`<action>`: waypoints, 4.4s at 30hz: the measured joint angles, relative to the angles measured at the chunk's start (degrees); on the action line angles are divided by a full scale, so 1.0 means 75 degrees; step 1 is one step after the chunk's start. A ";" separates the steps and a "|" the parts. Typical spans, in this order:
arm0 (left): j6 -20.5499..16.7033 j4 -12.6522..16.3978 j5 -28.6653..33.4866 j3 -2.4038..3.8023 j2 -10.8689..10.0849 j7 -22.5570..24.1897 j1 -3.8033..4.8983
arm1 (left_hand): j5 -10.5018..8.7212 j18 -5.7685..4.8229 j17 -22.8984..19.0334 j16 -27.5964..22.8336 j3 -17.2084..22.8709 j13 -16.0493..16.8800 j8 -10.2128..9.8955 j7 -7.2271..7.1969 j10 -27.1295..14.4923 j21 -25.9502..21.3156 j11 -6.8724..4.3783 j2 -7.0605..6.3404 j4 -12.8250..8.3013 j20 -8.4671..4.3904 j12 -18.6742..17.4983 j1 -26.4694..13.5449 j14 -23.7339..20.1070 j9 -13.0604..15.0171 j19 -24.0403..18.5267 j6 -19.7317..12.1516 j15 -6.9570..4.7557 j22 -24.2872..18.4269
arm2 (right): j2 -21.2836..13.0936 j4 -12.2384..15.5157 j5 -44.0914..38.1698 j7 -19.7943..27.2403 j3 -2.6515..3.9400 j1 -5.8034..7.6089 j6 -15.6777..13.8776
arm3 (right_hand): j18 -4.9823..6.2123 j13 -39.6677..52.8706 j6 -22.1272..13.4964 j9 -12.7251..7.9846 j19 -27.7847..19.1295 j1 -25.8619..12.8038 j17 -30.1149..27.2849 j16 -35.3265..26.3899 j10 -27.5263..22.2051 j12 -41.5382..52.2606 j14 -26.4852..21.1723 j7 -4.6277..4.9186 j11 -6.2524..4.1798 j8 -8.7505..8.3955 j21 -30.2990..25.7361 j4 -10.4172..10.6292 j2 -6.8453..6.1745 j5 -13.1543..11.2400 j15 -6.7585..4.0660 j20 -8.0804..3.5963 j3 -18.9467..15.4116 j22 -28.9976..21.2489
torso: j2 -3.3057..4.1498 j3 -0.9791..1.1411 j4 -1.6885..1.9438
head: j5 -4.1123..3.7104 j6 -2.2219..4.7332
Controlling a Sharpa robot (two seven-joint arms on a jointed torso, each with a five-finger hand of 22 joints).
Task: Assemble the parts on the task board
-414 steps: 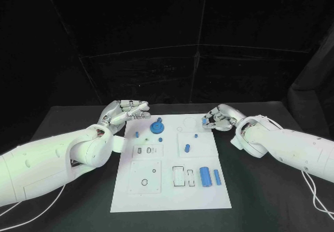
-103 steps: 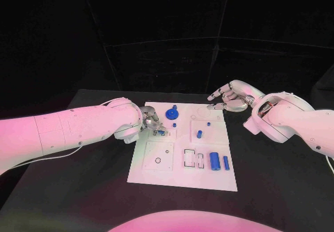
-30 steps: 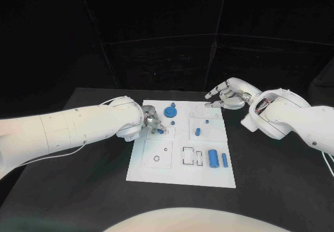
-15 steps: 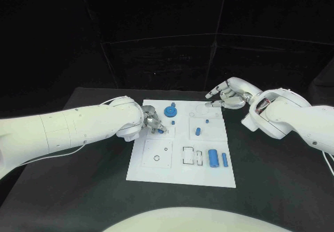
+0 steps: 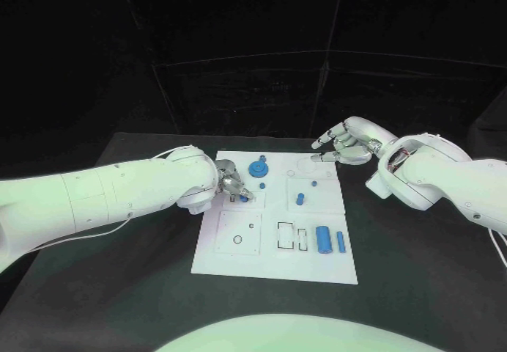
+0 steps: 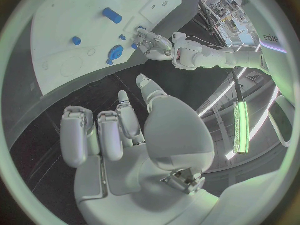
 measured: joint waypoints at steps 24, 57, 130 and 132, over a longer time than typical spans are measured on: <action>-0.0047 0.0057 -0.0001 0.0018 -0.0095 -0.0006 -0.0002 | -0.0001 0.0000 0.0000 0.0000 -0.1645 0.0022 0.0101 -0.0025 0.0027 0.0030 -0.0027 0.0094 0.0343 -0.0021 0.0058 -0.0067 -0.0028 0.0042 0.0022 0.0026 -0.0027 -0.0002 | 0.0008 -0.0023 -0.0001 -0.0005 0.0000 0.0000 0.0008 | 0.0000 -0.0009 0.0000 0.0002 0.0000 0.0001 -0.0001 0.0000 0.0000 -0.0030 0.0000 0.0000 0.0001 0.0000 0.0000 0.0026 -0.0001 0.0038 0.0000 0.0000 -0.0025 0.0000 | 0.0001 0.0001 0.0006 | -0.0015 -0.0018; 0.0618 -0.2007 0.0168 0.0445 0.0439 0.0605 0.0685 | -0.0002 0.0180 0.0000 0.0001 -0.4060 -0.2180 -0.1349 0.0516 -0.1220 -0.1339 0.0466 0.0809 0.0952 0.0312 -0.1410 0.1428 -0.0011 -0.1552 -0.0244 -0.0456 0.0344 -0.1603 | 0.0166 -0.0268 0.0001 -0.0004 -0.0001 0.0000 0.0065 | 0.0000 -0.0029 0.0000 0.0003 0.0000 0.0001 0.0003 0.0000 0.0001 -0.0030 0.0000 0.0000 0.0001 0.0000 0.0001 0.0026 -0.0001 0.0039 0.0000 0.0000 -0.0025 0.0000 | 0.0010 -0.0010 0.0000 | 0.0053 0.0086; 0.2199 -0.3228 -0.0235 0.0406 0.1300 0.0533 0.0392 | -0.0003 0.0056 0.0000 0.0000 -0.3917 -0.1003 -0.1025 0.0276 -0.0493 -0.0526 0.0247 0.2038 0.0364 0.0158 -0.0444 0.2730 0.0002 -0.1538 0.0010 -0.0031 0.0184 -0.0446 | 0.0268 -0.0319 0.0000 0.0011 -0.0001 -0.0002 0.0091 | 0.0000 -0.0027 0.0000 -0.0001 0.0000 0.0001 -0.0001 -0.0026 0.0001 -0.0030 0.0000 0.0000 0.0001 0.0000 0.0001 0.0026 -0.0001 0.0068 0.0000 0.0000 -0.0025 0.0000 | -0.0004 0.0001 0.0004 | 0.0040 -0.0039; 0.2163 -0.3224 -0.0200 0.0406 0.1298 0.0549 0.0392 | -0.0008 0.0056 0.0000 0.0000 -0.3656 -0.1004 -0.1036 0.0236 -0.0476 -0.0526 0.0230 0.2142 0.0161 0.0147 -0.0444 0.2999 -0.0012 -0.1575 0.0020 -0.0079 0.0148 -0.0446 | 0.0268 -0.0319 0.0000 0.0011 -0.0001 -0.0002 0.0091 | 0.0000 -0.0027 0.0000 -0.0001 0.0000 0.0024 -0.0001 -0.0026 0.0001 -0.0030 0.0000 0.0000 0.0001 0.0000 0.0001 0.0026 0.0022 0.0067 0.0000 0.0000 -0.0025 0.0000 | -0.0004 0.0001 0.0004 | 0.0040 -0.0045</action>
